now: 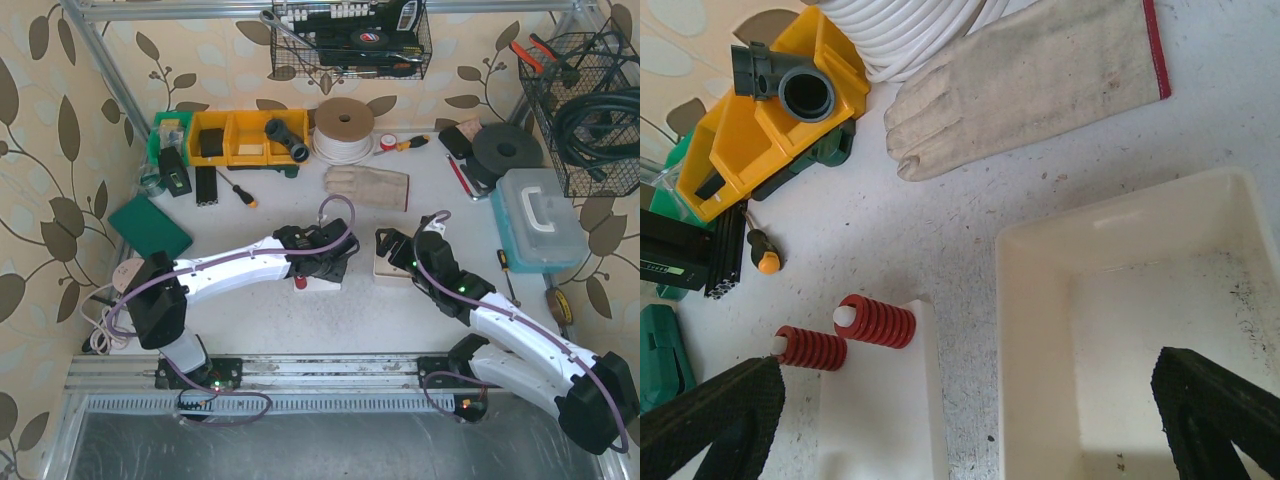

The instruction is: Install the large spring

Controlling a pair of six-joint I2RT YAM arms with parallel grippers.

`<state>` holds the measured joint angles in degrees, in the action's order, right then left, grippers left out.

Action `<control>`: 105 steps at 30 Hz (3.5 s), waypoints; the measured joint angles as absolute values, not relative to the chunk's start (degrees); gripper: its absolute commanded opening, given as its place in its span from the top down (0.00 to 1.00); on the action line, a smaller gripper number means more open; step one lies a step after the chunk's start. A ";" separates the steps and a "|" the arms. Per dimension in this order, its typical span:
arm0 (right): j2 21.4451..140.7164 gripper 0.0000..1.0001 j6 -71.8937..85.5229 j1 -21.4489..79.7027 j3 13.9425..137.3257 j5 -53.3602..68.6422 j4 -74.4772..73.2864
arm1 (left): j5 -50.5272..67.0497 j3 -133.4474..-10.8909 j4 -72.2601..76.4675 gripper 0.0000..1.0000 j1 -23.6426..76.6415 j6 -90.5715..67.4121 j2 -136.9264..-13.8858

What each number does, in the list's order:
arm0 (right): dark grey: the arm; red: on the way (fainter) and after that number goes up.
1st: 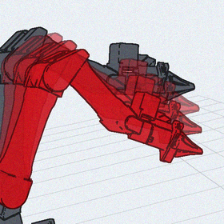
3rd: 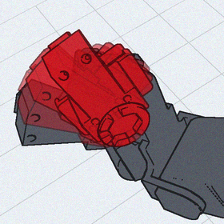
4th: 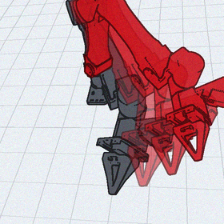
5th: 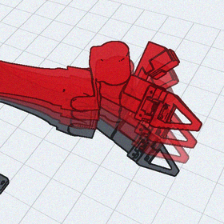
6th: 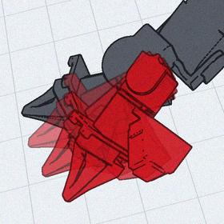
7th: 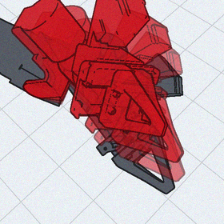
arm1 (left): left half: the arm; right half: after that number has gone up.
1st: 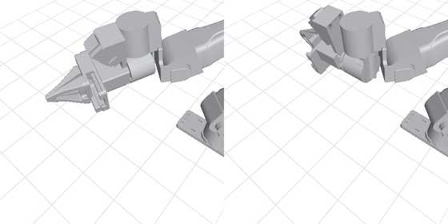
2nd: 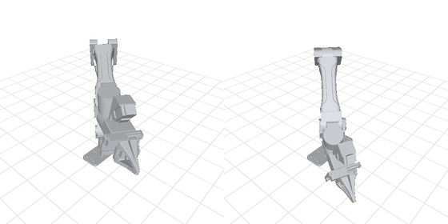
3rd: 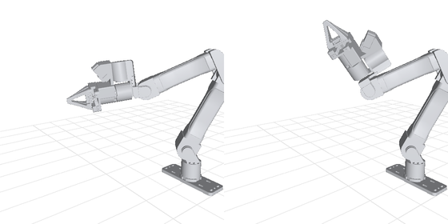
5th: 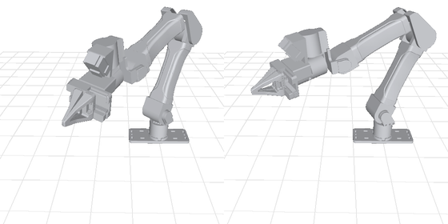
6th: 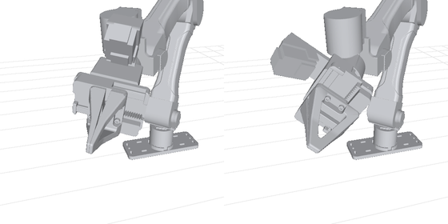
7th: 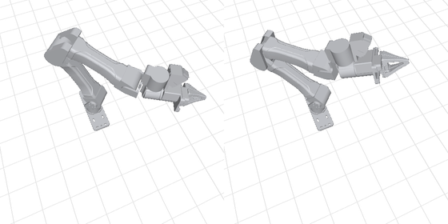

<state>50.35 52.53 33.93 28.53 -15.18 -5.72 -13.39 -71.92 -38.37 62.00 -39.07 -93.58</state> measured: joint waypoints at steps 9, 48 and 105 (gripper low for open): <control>50.35 0.01 52.53 33.67 28.53 -15.14 -5.69 | -13.39 -71.92 -38.35 1.00 62.00 -39.07 -93.89; 50.35 0.01 52.53 33.61 28.53 -14.94 -5.26 | -13.47 -71.92 -37.80 1.00 62.02 -39.16 -100.77; 40.69 0.01 43.83 31.73 42.94 -7.49 -31.66 | -15.09 -68.86 -36.01 0.25 62.00 -39.51 -83.31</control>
<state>40.69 43.83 31.73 42.94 -7.49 -31.66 -15.09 -68.86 -36.01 62.00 -39.51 -83.31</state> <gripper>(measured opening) 0.991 0.738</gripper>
